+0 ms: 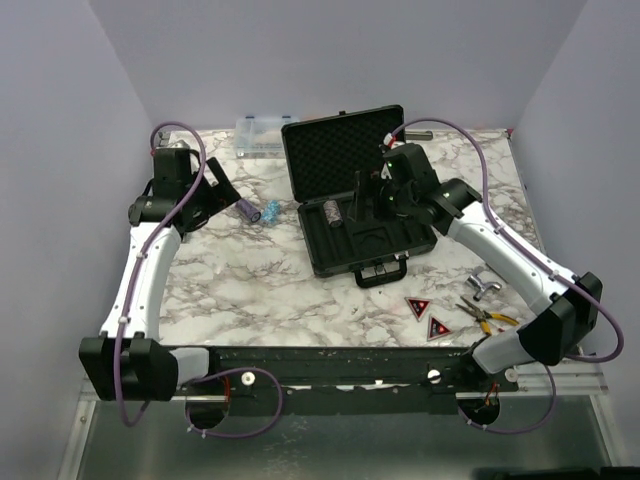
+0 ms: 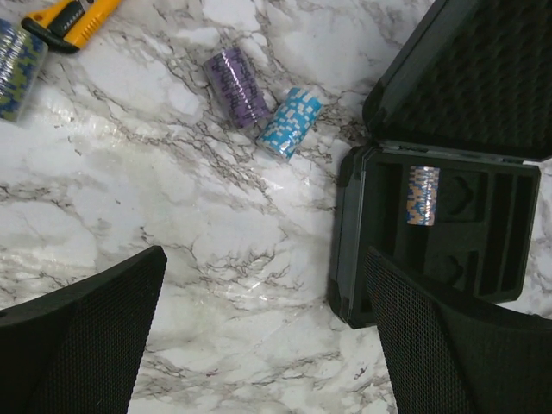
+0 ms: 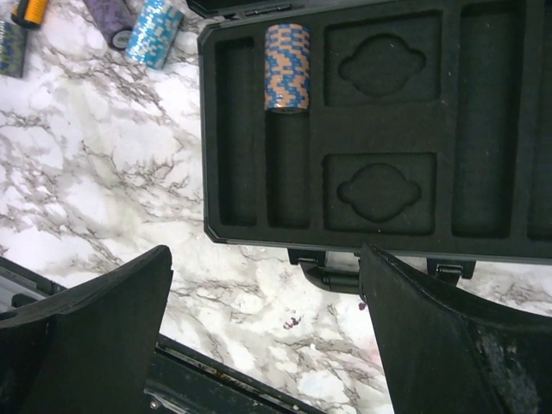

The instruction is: Pack up texas hold em set

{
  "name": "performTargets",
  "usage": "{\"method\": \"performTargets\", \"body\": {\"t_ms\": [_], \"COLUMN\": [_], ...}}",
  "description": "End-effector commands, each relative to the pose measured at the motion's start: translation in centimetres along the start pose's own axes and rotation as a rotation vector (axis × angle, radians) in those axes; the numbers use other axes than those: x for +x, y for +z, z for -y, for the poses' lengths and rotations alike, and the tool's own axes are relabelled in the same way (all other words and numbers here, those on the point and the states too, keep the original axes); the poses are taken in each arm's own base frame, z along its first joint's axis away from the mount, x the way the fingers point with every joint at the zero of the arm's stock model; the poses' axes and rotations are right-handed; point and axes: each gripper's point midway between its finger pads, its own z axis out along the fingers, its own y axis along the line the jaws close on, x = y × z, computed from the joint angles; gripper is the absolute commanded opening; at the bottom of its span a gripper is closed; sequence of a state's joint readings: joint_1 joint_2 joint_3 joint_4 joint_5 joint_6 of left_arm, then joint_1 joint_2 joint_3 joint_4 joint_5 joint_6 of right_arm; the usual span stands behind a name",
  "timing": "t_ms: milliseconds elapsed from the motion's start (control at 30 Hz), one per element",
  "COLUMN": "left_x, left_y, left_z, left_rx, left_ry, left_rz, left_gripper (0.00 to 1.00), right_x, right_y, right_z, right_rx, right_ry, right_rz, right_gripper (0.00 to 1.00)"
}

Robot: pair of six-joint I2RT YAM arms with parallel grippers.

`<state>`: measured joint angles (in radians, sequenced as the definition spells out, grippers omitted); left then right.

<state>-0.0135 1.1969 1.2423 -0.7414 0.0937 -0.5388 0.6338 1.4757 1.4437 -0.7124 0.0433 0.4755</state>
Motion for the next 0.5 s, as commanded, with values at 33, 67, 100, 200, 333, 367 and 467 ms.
{"method": "performTargets", "body": {"t_ms": [33, 67, 100, 200, 333, 367, 467], "left_x": [1.1, 1.1, 1.1, 0.9, 0.9, 0.9, 0.9], "left_y": [3.1, 3.5, 4.0, 5.3, 7.0, 7.4, 8.6], "left_z": [-0.4, -0.3, -0.4, -0.3, -0.5, -0.5, -0.4], "left_rx": [-0.025, -0.027, -0.034, -0.048, -0.062, -0.065, -0.071], "left_ry": [-0.071, -0.076, -0.081, -0.098, -0.115, -0.117, -0.123], "left_rz": [-0.088, -0.096, -0.107, -0.124, -0.146, -0.152, -0.175], "left_gripper": [0.94, 0.94, 0.94, 0.93, 0.93, 0.92, 0.91], "right_x": [-0.1, -0.1, 0.0, 0.1, 0.4, 0.4, 0.5], "right_y": [-0.9, -0.9, -0.8, -0.6, -0.3, -0.2, 0.0], "right_z": [1.0, 1.1, 1.1, 1.0, 0.8, 0.8, 0.8], "right_rx": [0.048, 0.05, 0.052, 0.054, 0.052, 0.05, 0.05], "right_ry": [0.046, 0.05, 0.05, 0.057, 0.086, 0.092, 0.101], "right_rz": [0.037, 0.037, 0.033, 0.019, 0.008, 0.008, 0.007], "right_gripper": [0.93, 0.93, 0.93, 0.93, 0.93, 0.93, 0.93]}}
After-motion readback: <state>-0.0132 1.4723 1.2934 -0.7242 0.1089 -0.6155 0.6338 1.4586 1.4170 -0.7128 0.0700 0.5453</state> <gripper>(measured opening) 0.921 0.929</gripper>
